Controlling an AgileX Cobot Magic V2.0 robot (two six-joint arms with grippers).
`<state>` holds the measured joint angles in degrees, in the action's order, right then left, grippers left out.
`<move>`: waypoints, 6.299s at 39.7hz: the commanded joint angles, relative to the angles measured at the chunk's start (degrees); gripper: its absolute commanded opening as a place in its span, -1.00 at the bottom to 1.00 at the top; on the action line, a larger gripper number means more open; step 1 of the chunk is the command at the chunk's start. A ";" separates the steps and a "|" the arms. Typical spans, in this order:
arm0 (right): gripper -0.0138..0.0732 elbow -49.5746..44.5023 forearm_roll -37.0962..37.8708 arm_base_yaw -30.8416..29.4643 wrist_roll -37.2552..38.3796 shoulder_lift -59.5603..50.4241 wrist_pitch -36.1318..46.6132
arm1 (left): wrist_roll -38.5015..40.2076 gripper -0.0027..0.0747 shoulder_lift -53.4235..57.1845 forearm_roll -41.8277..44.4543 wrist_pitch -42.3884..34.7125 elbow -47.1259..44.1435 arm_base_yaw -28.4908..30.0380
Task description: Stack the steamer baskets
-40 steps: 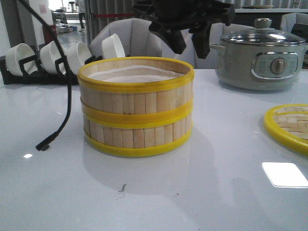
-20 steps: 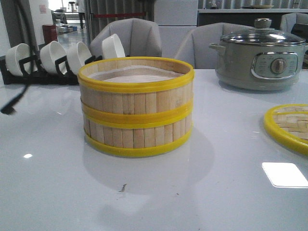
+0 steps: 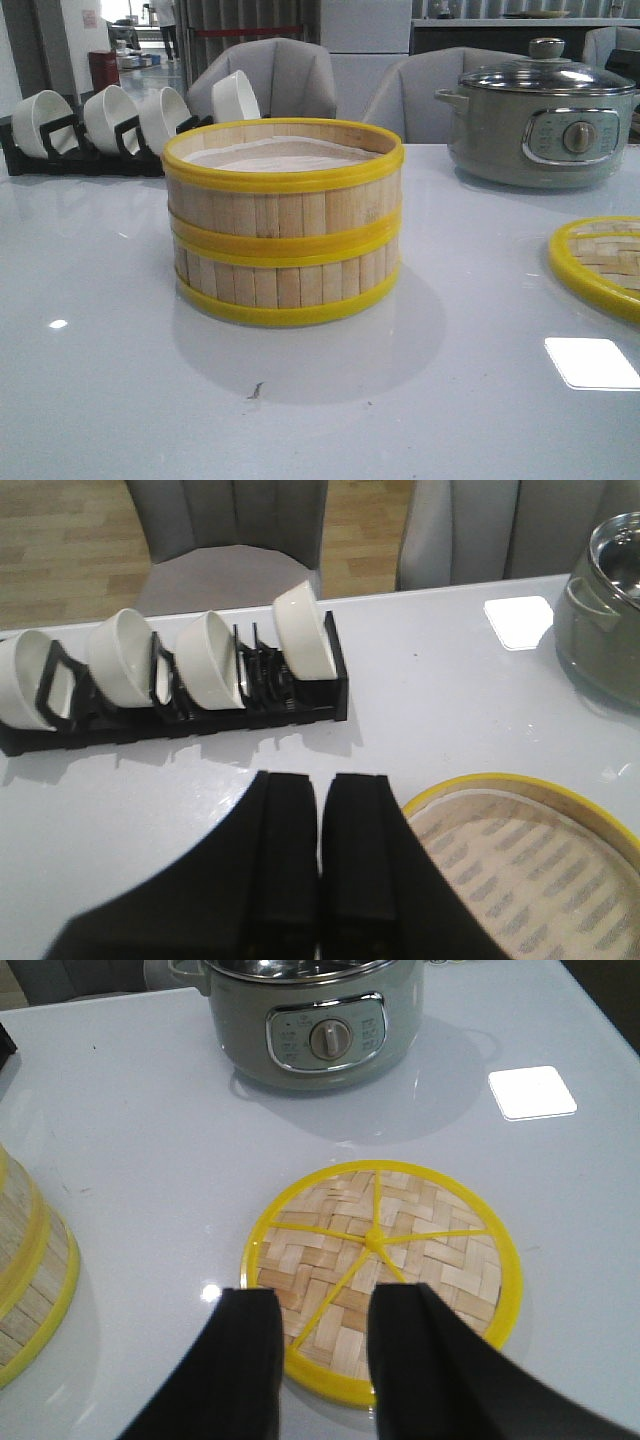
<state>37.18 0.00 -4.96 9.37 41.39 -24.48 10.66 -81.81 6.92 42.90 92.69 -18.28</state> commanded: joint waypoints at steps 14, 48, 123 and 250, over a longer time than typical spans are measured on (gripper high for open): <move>0.10 2.25 0.38 0.29 0.05 0.23 4.67 | 1.82 -0.69 32.92 0.49 -19.50 -35.67 9.95; 0.10 2.20 0.33 0.29 0.05 0.23 2.50 | 1.91 -0.69 61.79 0.39 -23.71 -69.66 10.64; 0.10 3.32 0.66 0.29 0.05 12.62 -5.20 | 1.91 -0.69 62.51 0.75 -23.51 -70.18 10.64; -0.60 81.20 6.09 33.18 0.05 67.64 -29.38 | 1.91 -0.69 62.51 0.75 -23.51 -70.18 10.64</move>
<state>111.79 5.32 26.02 9.37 109.14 -53.95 12.19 -18.96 7.53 23.84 20.84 -7.69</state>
